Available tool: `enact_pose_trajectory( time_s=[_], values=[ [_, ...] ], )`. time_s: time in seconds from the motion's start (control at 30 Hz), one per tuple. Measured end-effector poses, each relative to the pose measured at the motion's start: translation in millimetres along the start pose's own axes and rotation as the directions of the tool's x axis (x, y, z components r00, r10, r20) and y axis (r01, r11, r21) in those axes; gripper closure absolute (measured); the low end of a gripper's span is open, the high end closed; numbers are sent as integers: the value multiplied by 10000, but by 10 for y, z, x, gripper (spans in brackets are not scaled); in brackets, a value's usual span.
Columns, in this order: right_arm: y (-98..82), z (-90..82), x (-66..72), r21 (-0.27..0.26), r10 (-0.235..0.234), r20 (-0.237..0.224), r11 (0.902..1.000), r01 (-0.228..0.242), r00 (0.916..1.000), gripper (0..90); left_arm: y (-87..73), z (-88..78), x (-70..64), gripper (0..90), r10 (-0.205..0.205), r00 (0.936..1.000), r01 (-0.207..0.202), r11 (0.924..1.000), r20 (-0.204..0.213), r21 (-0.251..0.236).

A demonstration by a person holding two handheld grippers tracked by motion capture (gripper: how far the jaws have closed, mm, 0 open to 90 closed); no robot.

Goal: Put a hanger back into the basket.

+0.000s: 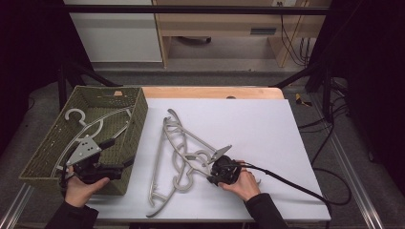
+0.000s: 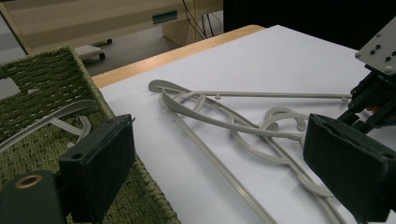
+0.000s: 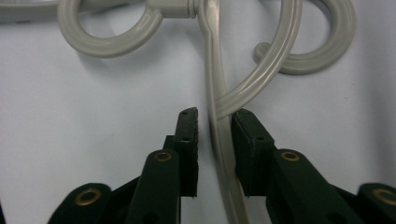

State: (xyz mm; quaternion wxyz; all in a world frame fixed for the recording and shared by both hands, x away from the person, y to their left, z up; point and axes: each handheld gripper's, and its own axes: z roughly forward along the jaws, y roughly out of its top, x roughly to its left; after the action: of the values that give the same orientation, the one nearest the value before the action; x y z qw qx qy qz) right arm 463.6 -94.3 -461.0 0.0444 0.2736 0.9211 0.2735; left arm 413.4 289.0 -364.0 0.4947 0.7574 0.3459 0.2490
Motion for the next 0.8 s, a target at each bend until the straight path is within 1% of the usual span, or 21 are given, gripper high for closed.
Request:
enact_pose_trajectory(
  time_s=[0.07, 0.1, 0.13, 0.17, 0.23, 0.27, 0.3, 0.37, 0.43, 0.53, 0.6, 0.63, 0.67, 0.7, 0.73, 0.77, 0.8],
  values=[
    [3, 2, 12, -27, 84, 14, 10000, -84, 10000, 771, 3, -5, -3, 87, 9, 10000, -9, 10000, 3, -8],
    [2, 1, 13, 21, 13, 153, 10000, -13, 9999, 778, 5, -6, -3, 87, 1, 10000, -1, 10000, 5, -20],
    [3, 3, 12, 16, -9, 151, 10000, 9, 9999, 780, 6, -7, -4, 87, 9, 10000, -9, 10000, 4, -19],
    [5, 0, 8, 12, 2, 43, 10000, -2, 10000, 784, 5, -7, -5, 87, 13, 10000, -13, 10000, 0, -19],
    [7, -4, 8, 49, 27, 61, 10000, -28, 10000, 786, 5, -7, -5, 87, 26, 10000, -26, 10000, 2, -3],
    [4, -5, -2, 66, -52, 12, 10000, 52, 10000, 790, 5, -7, -5, 87, 36, 10000, -36, 10000, -5, -2],
    [6, -9, 1, 119, 50, -111, 9999, -48, 9999, 795, 5, -8, -5, 87, 33, 10000, -33, 10000, -1, -9],
    [5, -28, -4, 325, 56, -356, 9995, -45, 9993, 806, 8, -13, -6, 87, 44, 10000, -44, 10000, -5, -22],
    [6, -36, -4, 330, 76, -418, 9994, -62, 9991, 807, 12, -22, -7, 87, 76, 10000, -76, 10000, 2, -42],
    [13, -98, 5, 333, 154, -681, 9994, -132, 9976, 812, 18, -30, -9, 87, 87, 10000, -87, 9999, 6, -65],
    [14, -114, 4, 276, 155, -768, 9995, -134, 9969, 813, 19, -30, -13, 87, 105, 9999, -105, 9999, 7, -57],
    [17, -133, 10, 250, 230, -815, 9995, -211, 9964, 813, 19, -29, -16, 88, 111, 9999, -111, 9999, 11, -52],
    [16, -180, 9, 221, 114, -844, 9997, -95, 9964, 813, 20, -28, -20, 87, 140, 9999, -140, 9999, 26, -44],
    [16, -180, 9, 221, 114, -844, 9997, -95, 9964, 813, 20, -28, -23, 87, 169, 9999, -169, 9998, 25, -39],
    [18, -209, 10, 332, 106, -888, 9994, -76, 9960, 814, 21, -28, -25, 87, 178, 9998, -178, 9998, 29, -41],
    [18, -225, 16, 325, 127, -976, 9994, -96, 9951, 814, 23, -29, -28, 87, 196, 9998, -195, 9998, 38, -43],
    [15, -251, 19, 296, 55, -958, 9996, -27, 9954, 815, 25, -29, -32, 87, 221, 9997, -221, 9997, 38, -47]
  ],
)
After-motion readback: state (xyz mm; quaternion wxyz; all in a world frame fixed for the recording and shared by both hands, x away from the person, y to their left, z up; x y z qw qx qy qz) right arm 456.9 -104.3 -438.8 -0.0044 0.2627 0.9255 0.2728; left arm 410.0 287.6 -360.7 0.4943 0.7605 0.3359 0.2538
